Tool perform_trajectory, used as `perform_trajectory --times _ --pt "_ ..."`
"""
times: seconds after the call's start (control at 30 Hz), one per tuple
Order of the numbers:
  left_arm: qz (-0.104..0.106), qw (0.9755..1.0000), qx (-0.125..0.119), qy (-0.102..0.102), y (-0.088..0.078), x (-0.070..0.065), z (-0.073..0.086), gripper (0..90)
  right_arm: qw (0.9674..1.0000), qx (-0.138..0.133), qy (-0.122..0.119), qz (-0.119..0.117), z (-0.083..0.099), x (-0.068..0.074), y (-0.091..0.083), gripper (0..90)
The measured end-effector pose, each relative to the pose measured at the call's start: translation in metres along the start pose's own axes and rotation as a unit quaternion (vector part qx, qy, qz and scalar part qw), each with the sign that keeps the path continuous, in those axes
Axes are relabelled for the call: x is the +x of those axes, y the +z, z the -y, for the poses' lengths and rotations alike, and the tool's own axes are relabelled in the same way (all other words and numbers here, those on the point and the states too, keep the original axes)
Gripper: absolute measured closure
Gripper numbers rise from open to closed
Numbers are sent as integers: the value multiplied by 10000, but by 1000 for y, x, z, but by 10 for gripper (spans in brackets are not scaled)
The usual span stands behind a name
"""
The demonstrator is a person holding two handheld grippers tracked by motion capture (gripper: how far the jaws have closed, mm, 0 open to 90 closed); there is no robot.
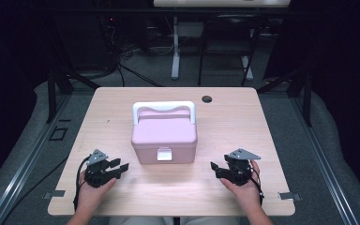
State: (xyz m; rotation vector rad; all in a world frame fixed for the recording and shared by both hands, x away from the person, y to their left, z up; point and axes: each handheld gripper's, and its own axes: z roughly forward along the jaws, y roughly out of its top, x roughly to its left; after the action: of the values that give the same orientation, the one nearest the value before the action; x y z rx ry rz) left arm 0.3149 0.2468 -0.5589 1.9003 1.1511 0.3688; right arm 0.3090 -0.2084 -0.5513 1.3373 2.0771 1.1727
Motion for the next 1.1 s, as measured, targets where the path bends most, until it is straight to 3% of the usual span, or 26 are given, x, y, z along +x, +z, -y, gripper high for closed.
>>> perform_trajectory --times 0.17,0.4,0.53,0.63,0.8,0.87,0.93,1.03,1.07,1.1 --pt "-2 10000 -52 -64 -1 1 0 528 9997 15 -219 123 1 5 4 233" --pt "-6 9998 -120 -128 -4 3 0 528 9984 -11 -526 230 1 9 8 367" --pt "-21 9998 -143 -134 -5 3 1 528 9989 -88 -439 155 1 6 7 404" --pt "-24 9998 -163 -120 -6 2 1 528 9996 -85 -276 -42 0 3 6 462" --pt "-98 9996 -148 -215 -6 2 -2 525 9998 -163 -77 -42 -1 2 3 470" --pt "-129 9993 -198 -276 -8 2 -9 526 9996 -143 -234 -70 -8 4 0 481" --pt "-136 9993 -171 -290 -8 2 -12 526 9996 -122 -240 -44 -13 5 0 489" --pt "-195 9992 -165 -303 -7 3 -22 527 9999 -4 -109 -64 -16 6 0 517" --pt "-226 9992 -163 -301 -7 3 -25 533 9997 79 31 -239 -20 6 2 559" --pt "-215 9990 -199 -346 -5 4 -31 533 9996 98 69 -262 -21 6 4 567"
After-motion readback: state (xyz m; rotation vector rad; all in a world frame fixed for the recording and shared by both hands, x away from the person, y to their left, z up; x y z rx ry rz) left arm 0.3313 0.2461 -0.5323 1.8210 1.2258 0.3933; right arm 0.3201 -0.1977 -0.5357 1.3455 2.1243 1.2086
